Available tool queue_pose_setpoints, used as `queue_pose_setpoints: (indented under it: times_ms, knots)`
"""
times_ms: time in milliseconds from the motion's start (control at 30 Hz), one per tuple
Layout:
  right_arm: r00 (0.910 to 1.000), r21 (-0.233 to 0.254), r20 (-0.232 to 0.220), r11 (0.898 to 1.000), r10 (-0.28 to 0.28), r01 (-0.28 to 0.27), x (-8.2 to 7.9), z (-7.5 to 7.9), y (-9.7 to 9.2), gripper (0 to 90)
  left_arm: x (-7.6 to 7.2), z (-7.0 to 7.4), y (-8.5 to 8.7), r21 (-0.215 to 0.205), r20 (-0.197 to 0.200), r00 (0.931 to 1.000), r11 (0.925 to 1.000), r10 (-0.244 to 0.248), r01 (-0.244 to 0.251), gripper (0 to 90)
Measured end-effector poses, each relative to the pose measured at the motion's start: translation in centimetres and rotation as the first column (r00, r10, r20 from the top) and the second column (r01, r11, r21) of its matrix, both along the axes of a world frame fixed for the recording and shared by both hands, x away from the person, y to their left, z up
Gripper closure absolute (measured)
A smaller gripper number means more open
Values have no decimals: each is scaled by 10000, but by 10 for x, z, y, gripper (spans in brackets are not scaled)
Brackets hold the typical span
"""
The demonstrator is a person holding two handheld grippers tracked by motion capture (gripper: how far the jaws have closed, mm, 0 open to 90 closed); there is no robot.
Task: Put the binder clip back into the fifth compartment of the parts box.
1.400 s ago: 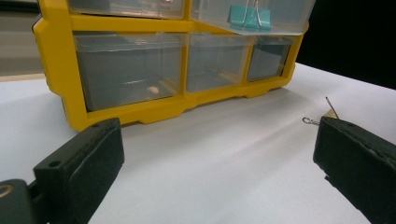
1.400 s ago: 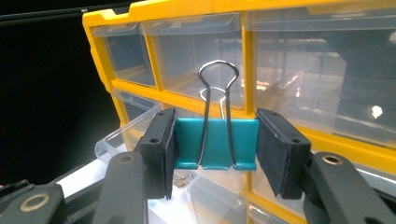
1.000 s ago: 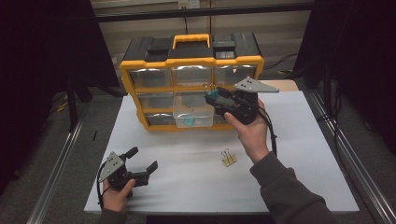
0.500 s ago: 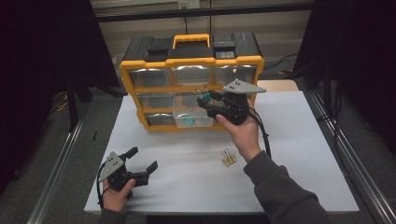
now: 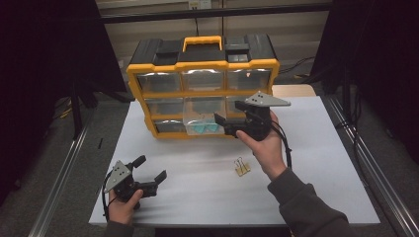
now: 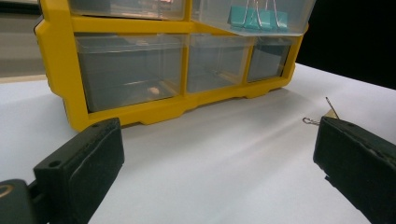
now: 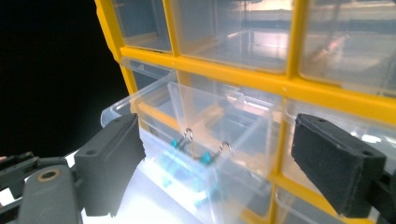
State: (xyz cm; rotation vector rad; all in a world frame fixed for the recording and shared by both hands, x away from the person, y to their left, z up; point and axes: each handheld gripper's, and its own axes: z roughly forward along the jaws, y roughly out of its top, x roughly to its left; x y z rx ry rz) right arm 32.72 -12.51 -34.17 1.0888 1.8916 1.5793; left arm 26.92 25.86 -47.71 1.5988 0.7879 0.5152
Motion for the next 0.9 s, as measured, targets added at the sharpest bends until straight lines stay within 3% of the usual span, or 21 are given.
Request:
queue_pose_setpoints:
  times_ms: [233,400,467,633,667,900]
  knots:
    - [10000,101,-60,9999,-22,23,-15,-15,-21,97,0,0,-1,12,-4,10000,10000,-11,11,19]
    - [9991,77,-416,10000,-36,39,-23,-30,-31,86,0,0,-1,101,14,10000,9999,-18,18,19]
    - [9986,-1,-519,10000,-27,27,-25,-37,-34,83,0,0,0,278,24,10000,9996,2,-3,19]
    - [9969,-129,-792,9999,-27,16,-31,-52,-36,74,0,0,-2,92,8,9999,9999,-121,121,19]
    - [9966,-137,-824,9999,-32,21,-31,-55,-36,73,0,0,0,271,40,10000,9996,-70,69,19]
    - [9929,-395,-1191,9992,-65,18,-38,-74,-38,67,0,0,0,272,53,9999,9996,-110,109,19]
